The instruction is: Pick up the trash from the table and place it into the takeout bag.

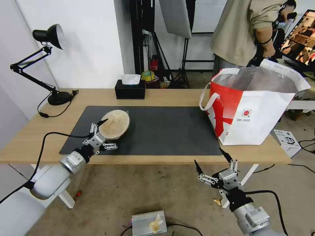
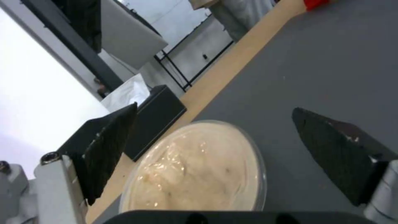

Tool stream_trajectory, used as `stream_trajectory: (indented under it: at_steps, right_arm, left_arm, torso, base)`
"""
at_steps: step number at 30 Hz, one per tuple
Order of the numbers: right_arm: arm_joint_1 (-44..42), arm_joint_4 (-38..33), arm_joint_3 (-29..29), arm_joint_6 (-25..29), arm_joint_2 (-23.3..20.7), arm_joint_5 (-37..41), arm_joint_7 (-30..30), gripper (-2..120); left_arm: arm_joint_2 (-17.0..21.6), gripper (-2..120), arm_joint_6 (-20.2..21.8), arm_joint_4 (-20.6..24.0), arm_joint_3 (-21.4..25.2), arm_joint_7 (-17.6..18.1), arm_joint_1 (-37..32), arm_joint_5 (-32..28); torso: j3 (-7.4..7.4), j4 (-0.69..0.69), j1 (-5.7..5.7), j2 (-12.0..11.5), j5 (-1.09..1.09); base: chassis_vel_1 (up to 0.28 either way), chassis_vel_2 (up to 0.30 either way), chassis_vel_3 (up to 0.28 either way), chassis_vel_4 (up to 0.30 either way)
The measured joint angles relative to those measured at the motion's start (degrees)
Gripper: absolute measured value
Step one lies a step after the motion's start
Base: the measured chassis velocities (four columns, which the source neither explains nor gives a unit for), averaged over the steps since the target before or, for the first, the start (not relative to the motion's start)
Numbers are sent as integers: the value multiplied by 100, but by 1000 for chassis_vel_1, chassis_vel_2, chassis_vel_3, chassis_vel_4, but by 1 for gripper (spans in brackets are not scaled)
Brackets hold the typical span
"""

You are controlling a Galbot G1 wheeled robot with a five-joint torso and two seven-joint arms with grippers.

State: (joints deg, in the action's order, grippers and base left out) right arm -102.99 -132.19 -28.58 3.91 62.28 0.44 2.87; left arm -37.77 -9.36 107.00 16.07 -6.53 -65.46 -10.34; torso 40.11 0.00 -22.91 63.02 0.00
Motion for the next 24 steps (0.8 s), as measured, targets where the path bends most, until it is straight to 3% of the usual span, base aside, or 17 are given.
stream_trajectory:
  at_steps: [24]
  right_arm:
    - [0,0,0,0,0,0,0,100]
  left_arm:
    - [-66,100,124,-661,-1014,-101,1024,197]
  torso:
    - [0,0,0,0,0]
  base:
    - [0,0,0,0]
